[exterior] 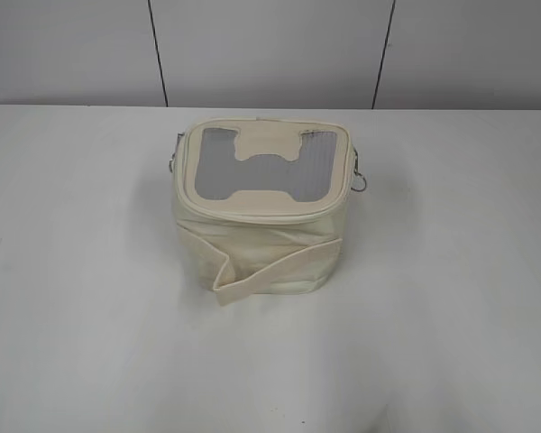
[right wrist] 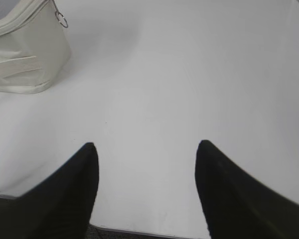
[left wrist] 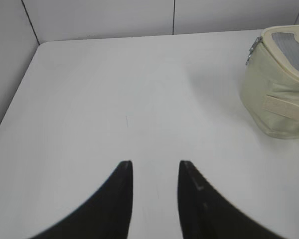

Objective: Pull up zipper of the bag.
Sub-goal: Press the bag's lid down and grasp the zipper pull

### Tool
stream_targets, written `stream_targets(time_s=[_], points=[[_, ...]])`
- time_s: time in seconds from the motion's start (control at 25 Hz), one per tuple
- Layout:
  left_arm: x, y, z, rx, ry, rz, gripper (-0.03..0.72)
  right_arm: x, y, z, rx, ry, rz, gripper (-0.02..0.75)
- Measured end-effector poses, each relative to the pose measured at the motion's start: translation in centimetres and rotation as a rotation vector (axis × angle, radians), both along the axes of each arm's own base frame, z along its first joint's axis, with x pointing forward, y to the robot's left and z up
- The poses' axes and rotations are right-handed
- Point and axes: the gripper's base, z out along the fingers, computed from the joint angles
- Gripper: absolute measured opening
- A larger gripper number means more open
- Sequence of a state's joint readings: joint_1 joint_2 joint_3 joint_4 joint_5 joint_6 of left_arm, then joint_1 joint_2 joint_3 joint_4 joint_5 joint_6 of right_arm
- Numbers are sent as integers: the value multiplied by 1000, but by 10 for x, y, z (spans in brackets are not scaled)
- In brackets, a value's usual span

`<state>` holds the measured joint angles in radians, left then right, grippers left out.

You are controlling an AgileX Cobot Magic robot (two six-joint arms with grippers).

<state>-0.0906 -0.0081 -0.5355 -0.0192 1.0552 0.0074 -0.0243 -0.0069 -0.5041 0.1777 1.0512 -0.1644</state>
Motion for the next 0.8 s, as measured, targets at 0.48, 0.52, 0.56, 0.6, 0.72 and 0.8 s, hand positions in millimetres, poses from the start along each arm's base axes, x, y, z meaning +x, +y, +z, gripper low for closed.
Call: stream_targets(time_s=[0.48, 0.52, 0.56, 0.6, 0.72, 0.8], points=[[0, 0, 0, 0, 0, 0, 236, 0, 0, 0, 0, 0, 0, 484], [0, 0, 0, 0, 0, 0, 237, 0, 0, 0, 0, 0, 0, 484], [0, 0, 0, 0, 0, 0, 236, 0, 0, 0, 0, 0, 0, 484], [0, 0, 0, 0, 0, 0, 236, 0, 0, 0, 0, 0, 0, 484], [0, 0, 0, 0, 0, 0, 236, 0, 0, 0, 0, 0, 0, 484], [0, 0, 0, 0, 0, 0, 236, 0, 0, 0, 0, 0, 0, 484]])
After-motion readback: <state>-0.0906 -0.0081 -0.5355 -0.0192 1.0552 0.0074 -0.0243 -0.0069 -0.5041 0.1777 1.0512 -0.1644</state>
